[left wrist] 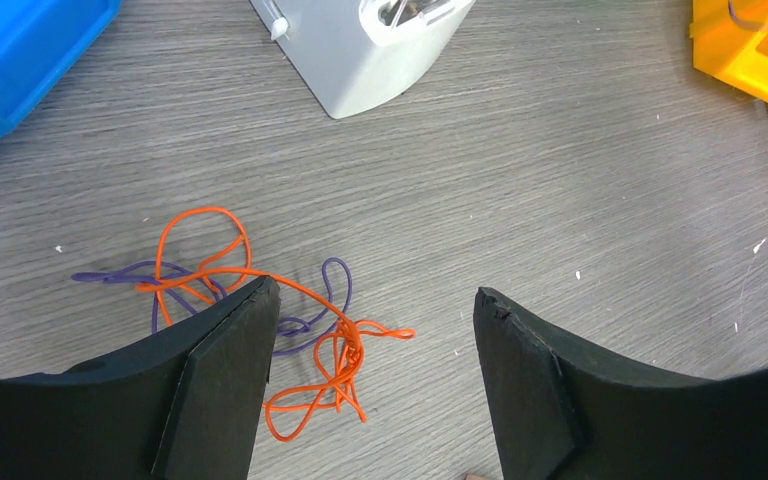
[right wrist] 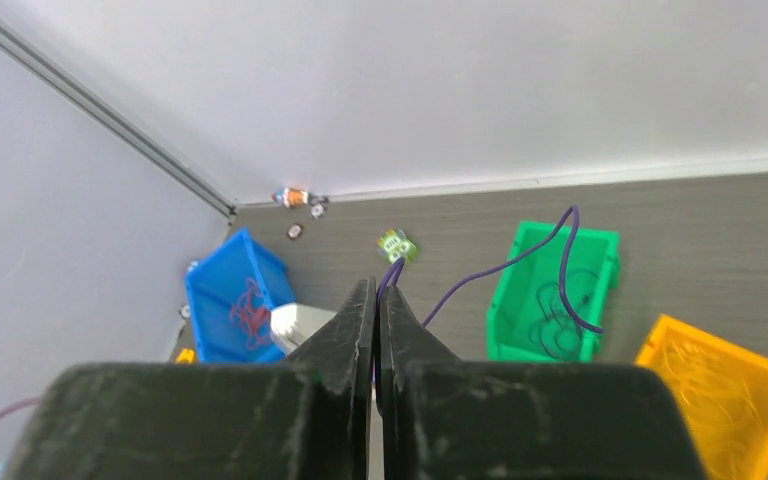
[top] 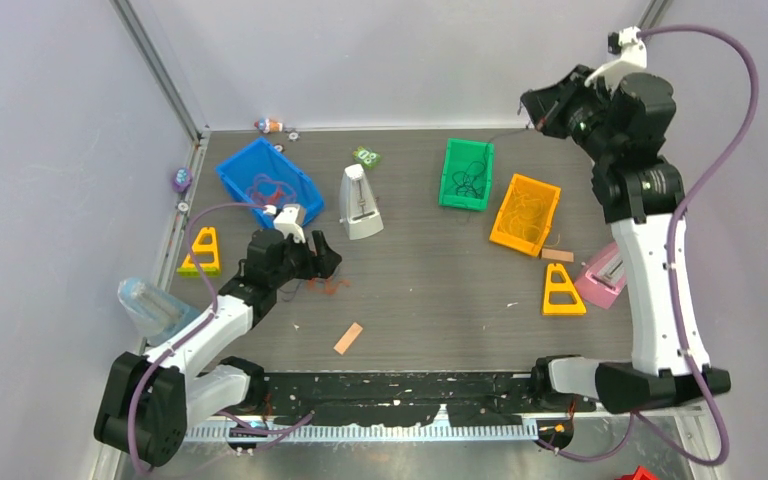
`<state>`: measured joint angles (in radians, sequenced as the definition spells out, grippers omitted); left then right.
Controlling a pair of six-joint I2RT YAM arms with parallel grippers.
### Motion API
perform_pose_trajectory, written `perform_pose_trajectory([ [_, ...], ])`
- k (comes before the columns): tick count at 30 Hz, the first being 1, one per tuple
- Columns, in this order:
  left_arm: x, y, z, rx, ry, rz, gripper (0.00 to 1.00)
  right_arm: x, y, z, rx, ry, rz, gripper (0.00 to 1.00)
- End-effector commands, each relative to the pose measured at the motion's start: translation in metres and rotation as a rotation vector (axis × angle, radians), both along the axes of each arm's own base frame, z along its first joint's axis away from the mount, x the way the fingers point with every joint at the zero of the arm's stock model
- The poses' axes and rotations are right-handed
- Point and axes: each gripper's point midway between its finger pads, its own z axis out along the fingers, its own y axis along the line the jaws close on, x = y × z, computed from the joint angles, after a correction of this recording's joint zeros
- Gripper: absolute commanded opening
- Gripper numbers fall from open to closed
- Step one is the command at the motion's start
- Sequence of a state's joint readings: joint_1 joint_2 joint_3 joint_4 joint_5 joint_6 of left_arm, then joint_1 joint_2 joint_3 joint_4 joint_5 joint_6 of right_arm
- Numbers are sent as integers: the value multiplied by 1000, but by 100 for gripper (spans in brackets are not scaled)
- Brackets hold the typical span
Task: Untangle the cables
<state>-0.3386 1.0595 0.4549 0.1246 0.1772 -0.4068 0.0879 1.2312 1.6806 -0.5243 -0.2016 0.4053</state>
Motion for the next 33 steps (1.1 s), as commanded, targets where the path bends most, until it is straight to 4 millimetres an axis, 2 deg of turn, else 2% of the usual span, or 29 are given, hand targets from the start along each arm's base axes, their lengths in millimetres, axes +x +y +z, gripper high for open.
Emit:
perform_pose_trajectory([
  [1, 6, -6, 18, -21, -82, -24, 72, 33, 21, 31, 56, -79, 86, 5],
  [4, 7, -5, 18, -21, -83, -22, 72, 59, 26, 38, 66, -109, 102, 5],
  [11, 8, -5, 17, -13, -84, -25, 71, 130, 37, 32, 82, -111, 130, 5],
  [16, 9, -4, 16, -1, -82, -22, 71, 162, 37, 21, 68, -98, 114, 5],
  [20, 9, -3, 16, 4, -85, -20, 71, 180, 33, -5, 39, -52, 82, 5],
  [21, 9, -3, 16, 5, -83, -21, 71, 182, 31, -19, 24, -20, 71, 5],
  [22, 9, -3, 15, 6, -83, -21, 71, 183, 28, -24, 15, -11, 53, 5],
  [23, 10, -3, 15, 7, -82, -22, 71, 186, 26, -42, 0, 23, 44, 5],
  [24, 10, -3, 15, 7, -81, -21, 71, 187, 23, -61, -11, 60, 27, 5],
  [25, 10, -4, 15, 7, -79, -24, 71, 187, 21, -66, -23, 58, 22, 5],
  [26, 10, -4, 14, 7, -76, -23, 71, 187, 18, -83, -37, 83, 5, 5],
  [28, 10, -5, 13, 6, -72, -26, 71, 186, 13, -103, -55, 120, -18, 5],
  [33, 11, -6, 12, 4, -65, -31, 71, 181, 12, -149, -125, 212, -51, 5],
])
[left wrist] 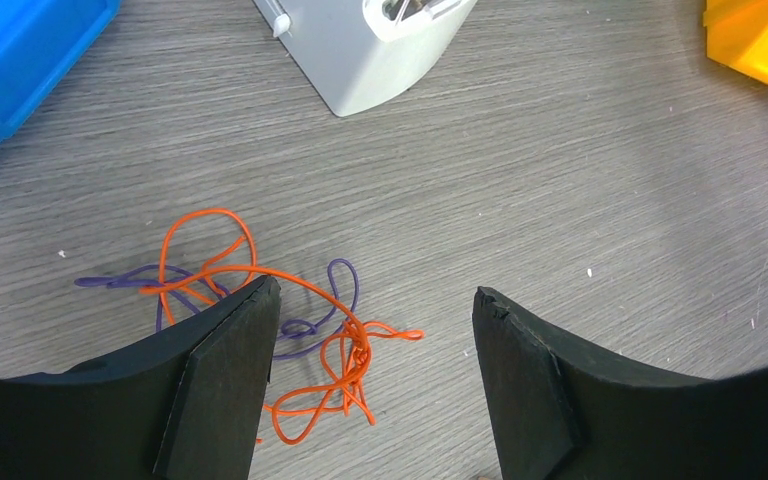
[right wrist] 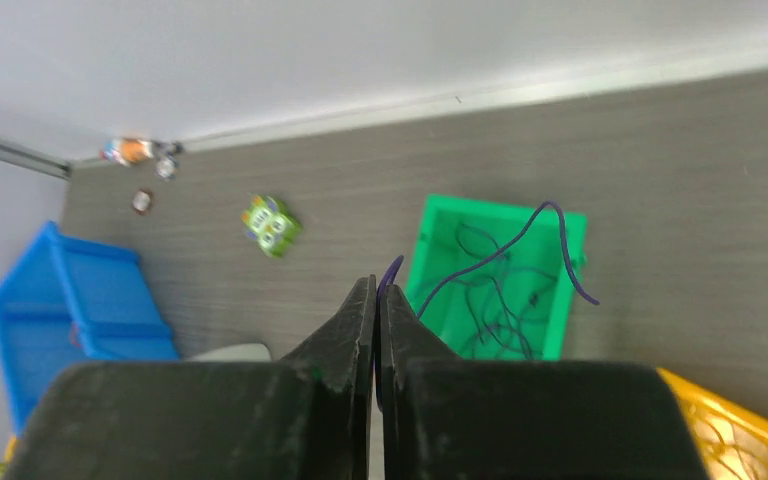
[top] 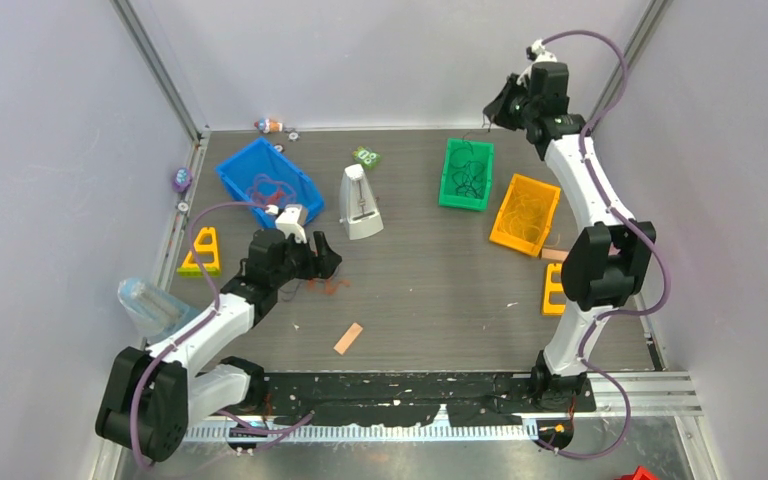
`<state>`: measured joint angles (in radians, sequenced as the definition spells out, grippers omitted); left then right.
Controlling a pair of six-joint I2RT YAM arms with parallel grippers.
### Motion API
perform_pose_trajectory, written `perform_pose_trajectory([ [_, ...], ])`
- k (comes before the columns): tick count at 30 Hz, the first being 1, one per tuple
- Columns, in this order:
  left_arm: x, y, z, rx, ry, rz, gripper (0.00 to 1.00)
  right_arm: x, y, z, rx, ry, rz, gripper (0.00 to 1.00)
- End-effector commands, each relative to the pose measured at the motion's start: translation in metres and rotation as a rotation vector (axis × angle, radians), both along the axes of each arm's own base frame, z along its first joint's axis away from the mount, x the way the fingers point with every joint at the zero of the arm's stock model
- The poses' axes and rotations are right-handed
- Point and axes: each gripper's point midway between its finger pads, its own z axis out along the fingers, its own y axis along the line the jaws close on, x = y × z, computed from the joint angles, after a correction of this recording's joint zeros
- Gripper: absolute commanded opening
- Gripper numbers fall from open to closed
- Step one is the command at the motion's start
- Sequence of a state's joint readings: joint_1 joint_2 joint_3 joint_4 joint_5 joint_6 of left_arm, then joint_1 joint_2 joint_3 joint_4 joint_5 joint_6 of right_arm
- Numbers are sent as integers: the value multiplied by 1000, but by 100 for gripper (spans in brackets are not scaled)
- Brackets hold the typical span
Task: Untangle the cables
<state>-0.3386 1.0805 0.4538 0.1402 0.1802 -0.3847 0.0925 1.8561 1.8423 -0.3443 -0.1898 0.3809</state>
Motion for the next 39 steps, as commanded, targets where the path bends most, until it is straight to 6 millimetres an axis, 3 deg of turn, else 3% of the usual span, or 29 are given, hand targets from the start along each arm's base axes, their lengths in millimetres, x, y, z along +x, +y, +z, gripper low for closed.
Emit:
perform_pose_trajectory([
  [1, 9, -6, 17, -14, -63, -19, 71, -9, -5, 0, -107, -35, -41, 5],
  [9, 8, -6, 16, -13, -61, -19, 71, 3, 21, -97, -198, 185, 41, 5],
  [11, 8, -5, 17, -11, -65, -17, 71, 6, 30, -131, -213, 271, 85, 5],
  [13, 8, -5, 17, -10, -65, -16, 71, 6, 32, -150, -222, 322, 95, 5],
  [24, 7, -4, 18, -9, -67, -15, 71, 4, 5, -234, -335, 528, -6, 5],
  [29, 8, -3, 18, -3, -70, -9, 72, 0, 2, -222, -373, 512, -14, 9],
  [32, 8, -2, 17, -5, -67, 1, 72, -2, 3, -193, -386, 452, -23, 24],
  [37, 8, 3, 20, -3, -87, 31, 74, -12, 3, -152, -410, 389, -44, 37],
  [39, 8, 5, 20, 1, -88, 39, 75, -19, 3, -129, -407, 350, -48, 48],
])
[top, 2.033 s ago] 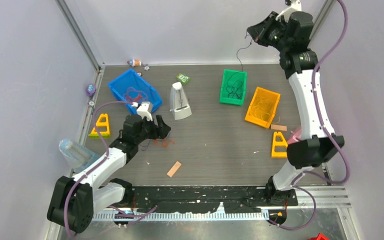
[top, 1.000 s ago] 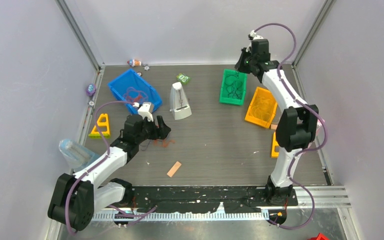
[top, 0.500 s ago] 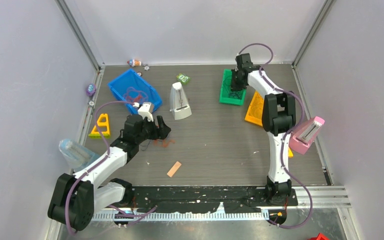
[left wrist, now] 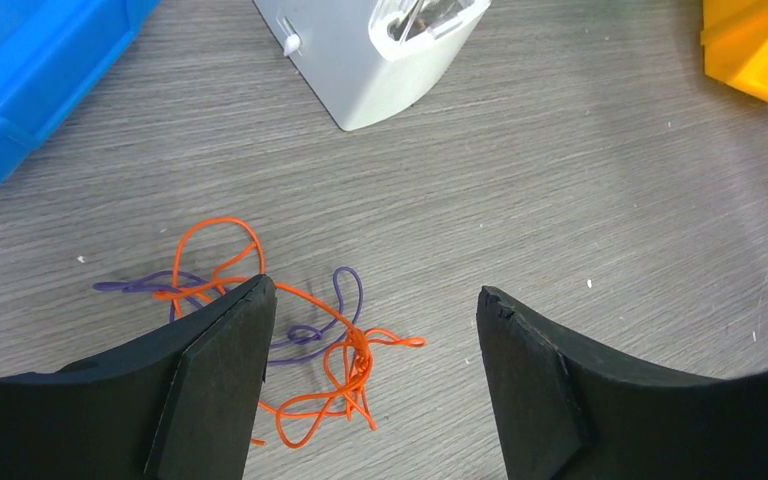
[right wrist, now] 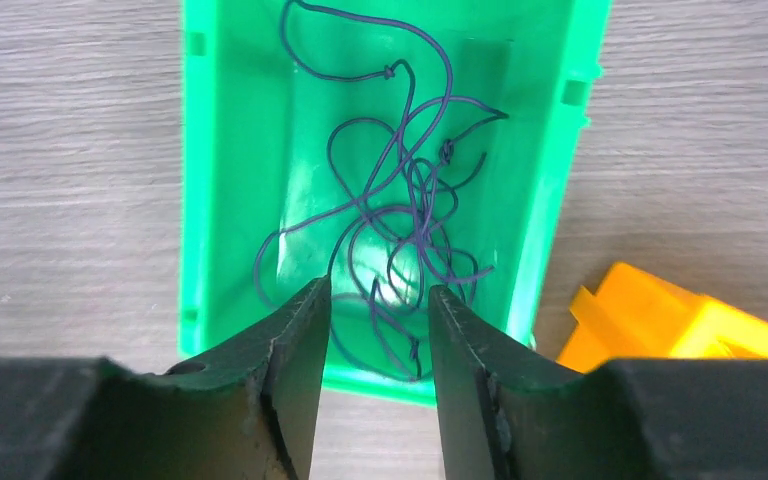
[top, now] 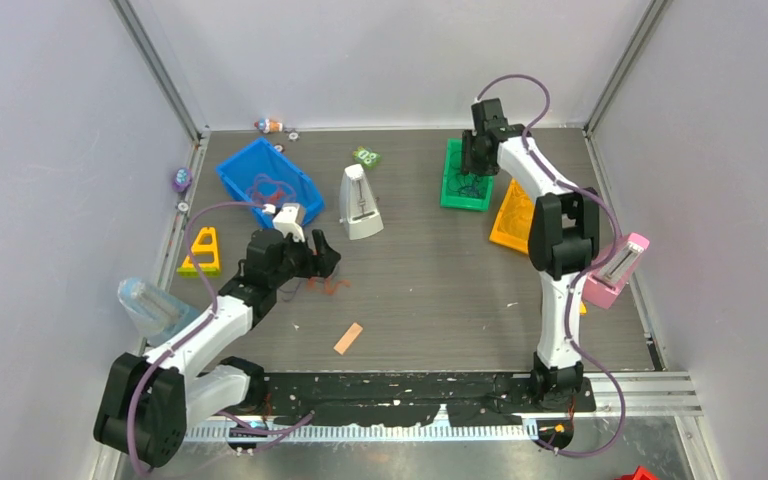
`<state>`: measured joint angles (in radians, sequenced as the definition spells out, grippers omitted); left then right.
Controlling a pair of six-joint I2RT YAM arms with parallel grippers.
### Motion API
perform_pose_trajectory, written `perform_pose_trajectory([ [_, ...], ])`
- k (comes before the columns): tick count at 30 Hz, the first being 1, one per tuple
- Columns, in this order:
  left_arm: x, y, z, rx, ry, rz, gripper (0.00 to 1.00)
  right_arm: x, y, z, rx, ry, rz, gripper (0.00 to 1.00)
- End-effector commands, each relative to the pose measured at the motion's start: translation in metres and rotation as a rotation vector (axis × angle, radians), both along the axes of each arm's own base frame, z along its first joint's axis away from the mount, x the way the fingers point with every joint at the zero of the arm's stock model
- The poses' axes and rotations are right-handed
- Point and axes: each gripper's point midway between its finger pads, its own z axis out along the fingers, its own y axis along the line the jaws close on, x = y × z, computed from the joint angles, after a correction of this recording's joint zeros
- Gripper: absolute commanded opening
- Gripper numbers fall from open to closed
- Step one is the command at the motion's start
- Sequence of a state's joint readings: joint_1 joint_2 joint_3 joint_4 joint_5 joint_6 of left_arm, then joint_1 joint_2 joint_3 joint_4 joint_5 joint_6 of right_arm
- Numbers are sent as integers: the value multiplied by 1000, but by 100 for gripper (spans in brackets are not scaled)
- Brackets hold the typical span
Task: Untangle the cables
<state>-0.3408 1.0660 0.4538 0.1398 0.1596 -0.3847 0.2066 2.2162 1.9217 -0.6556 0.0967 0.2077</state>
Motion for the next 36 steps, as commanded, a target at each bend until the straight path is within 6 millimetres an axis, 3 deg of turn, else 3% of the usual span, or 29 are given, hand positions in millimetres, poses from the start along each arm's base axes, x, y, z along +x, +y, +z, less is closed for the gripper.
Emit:
perform_pose_trajectory([
  [1, 6, 4, 15, -1, -70, 28, 75, -8, 0, 90, -17, -176, 6, 51],
  [2, 7, 5, 15, 3, -67, 35, 76, -12, 2, 103, -14, -201, 10, 57],
  [3, 7, 6, 14, 6, -62, 42, 78, -17, 3, 101, -17, -193, 16, 61],
  [6, 9, 10, 11, 15, -41, 76, 82, -35, 17, 122, 9, -240, 62, 84],
  [7, 10, 12, 10, 20, -35, 85, 83, -42, 20, 113, 8, -234, 83, 89],
  [8, 10, 13, 8, 25, -27, 95, 84, -51, 29, 127, 23, -267, 107, 97],
  [9, 11, 15, 6, 32, -18, 105, 85, -59, 33, 115, 24, -261, 121, 100],
  [10, 12, 16, 4, 39, -9, 110, 86, -69, 45, 127, 44, -298, 156, 96],
  [11, 12, 16, 2, 45, 2, 112, 86, -80, 57, 112, 52, -288, 189, 96],
  [12, 13, 16, -1, 49, 12, 111, 86, -89, 63, 123, 73, -324, 211, 95],
  [13, 14, 15, -4, 54, 27, 110, 86, -100, 75, 110, 81, -321, 244, 95],
  [14, 14, 14, -8, 60, 47, 105, 85, -109, 82, 118, 103, -349, 271, 95],
  [15, 16, 11, -10, 62, 64, 94, 82, -119, 93, 105, 113, -346, 306, 95],
  [16, 16, 8, -15, 66, 90, 79, 76, -127, 100, 108, 137, -362, 333, 96],
  [17, 16, 5, -18, 66, 110, 64, 70, -136, 108, 97, 150, -362, 358, 96],
  [18, 16, 2, -19, 63, 121, 48, 56, -145, 118, 100, 192, -373, 397, 99],
  [19, 16, -2, -21, 57, 130, 26, 41, -155, 130, 90, 224, -376, 443, 99],
  [21, 15, -11, -14, 32, 102, -35, 13, -170, 145, 85, 285, -406, 489, 95],
  [23, 10, -24, -1, -14, 42, -116, 0, -185, 156, 87, 348, -459, 535, 91],
  [25, -4, -45, 25, -95, -62, -259, 0, -197, 163, 85, 401, -511, 572, 89],
  [26, -10, -53, 38, -124, -127, -312, 0, -207, 161, 69, 411, -492, 579, 89],
  [27, -22, -65, 52, -160, -184, -400, 0, -209, 168, 82, 452, -559, 607, 89],
  [28, -32, -73, 61, -173, -235, -457, 0, -214, 168, 80, 481, -594, 617, 89],
  [33, -62, -96, 82, -208, -345, -622, 0, -239, 184, 81, 627, -640, 723, 89],
  [36, -78, -105, 94, -273, -378, -715, 0, -245, 192, 86, 665, -661, 757, 92],
])
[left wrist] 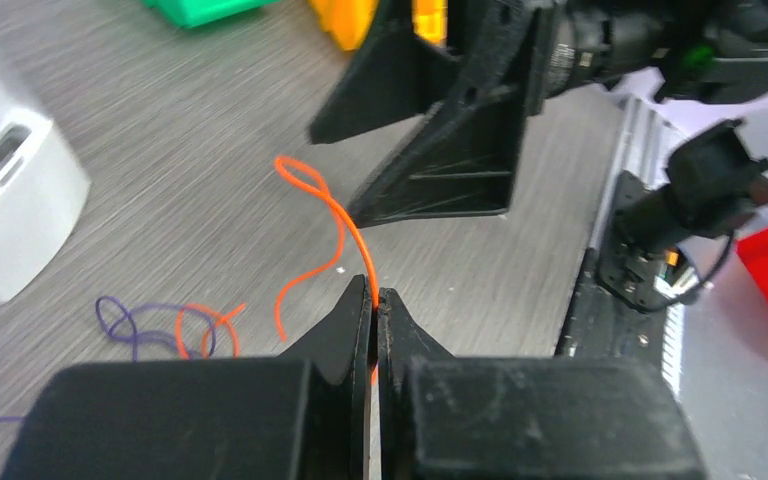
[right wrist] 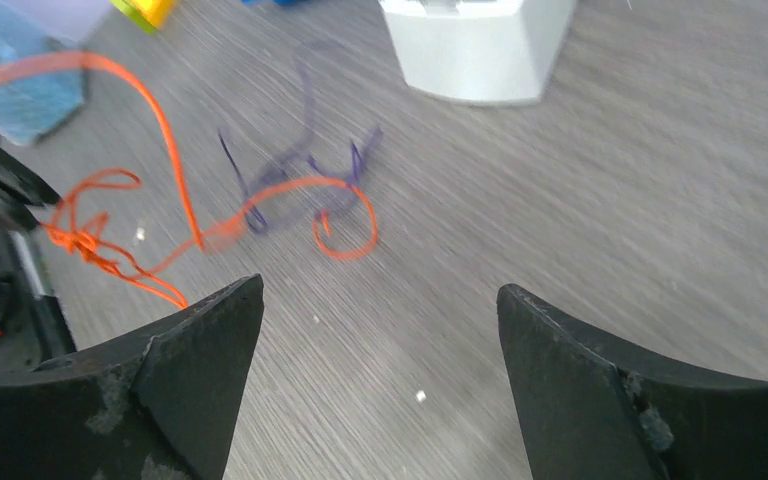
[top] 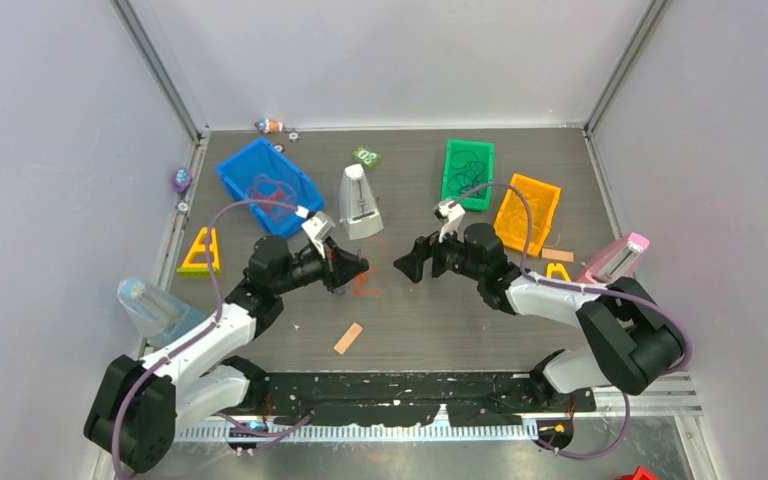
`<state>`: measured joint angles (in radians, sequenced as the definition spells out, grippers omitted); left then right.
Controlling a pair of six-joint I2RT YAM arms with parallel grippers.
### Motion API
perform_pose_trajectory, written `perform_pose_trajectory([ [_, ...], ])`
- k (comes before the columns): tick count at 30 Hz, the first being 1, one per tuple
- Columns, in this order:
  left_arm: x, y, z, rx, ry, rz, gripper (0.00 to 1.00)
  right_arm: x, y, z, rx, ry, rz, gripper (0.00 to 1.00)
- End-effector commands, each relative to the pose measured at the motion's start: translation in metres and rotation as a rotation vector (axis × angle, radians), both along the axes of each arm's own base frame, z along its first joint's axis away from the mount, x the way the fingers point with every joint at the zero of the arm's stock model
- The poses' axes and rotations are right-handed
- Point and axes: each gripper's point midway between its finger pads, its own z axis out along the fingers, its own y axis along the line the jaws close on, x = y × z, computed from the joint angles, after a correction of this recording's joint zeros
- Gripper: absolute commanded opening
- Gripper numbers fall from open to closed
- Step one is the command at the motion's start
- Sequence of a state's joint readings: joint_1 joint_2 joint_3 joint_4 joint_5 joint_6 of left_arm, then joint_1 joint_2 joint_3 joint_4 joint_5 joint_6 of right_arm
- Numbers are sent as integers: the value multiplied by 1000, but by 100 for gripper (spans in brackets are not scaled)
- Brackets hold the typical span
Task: Untangle the cables
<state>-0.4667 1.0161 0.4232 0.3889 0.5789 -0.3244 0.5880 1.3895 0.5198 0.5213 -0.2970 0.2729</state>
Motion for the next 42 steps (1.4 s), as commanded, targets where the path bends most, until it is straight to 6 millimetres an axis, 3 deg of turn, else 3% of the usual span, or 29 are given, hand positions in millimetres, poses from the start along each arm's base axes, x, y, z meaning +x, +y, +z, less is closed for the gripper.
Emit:
perform_pose_trajectory([
  [1, -25, -18, 37, -118, -154, -200, 0, -1, 30, 66, 212, -198, 115, 95],
  [5, -37, -27, 41, -138, -153, -282, 0, -12, 32, 77, 228, -261, 148, 99],
  [11, -38, -30, 41, -137, -147, -290, 0, -35, 43, 86, 258, -314, 266, 99],
  [17, -22, -24, 34, -88, -133, -189, 0, -55, 52, 92, 282, -361, 371, 94],
  [23, 8, -1, 30, 30, -88, 33, 0, -41, 46, 86, 247, -361, 283, 97],
  [29, 5, 18, 106, 52, -80, 135, 0, -32, 29, 92, 229, -405, 166, 99],
  [31, 0, 21, 148, 31, -105, 140, 0, -31, 27, 94, 232, -414, 154, 99],
  [33, 0, 29, 174, 41, -101, 180, 0, -32, 26, 95, 236, -423, 155, 98],
  [42, 28, 71, 263, 79, -136, 400, 0, -33, 22, 97, 241, -442, 137, 98],
])
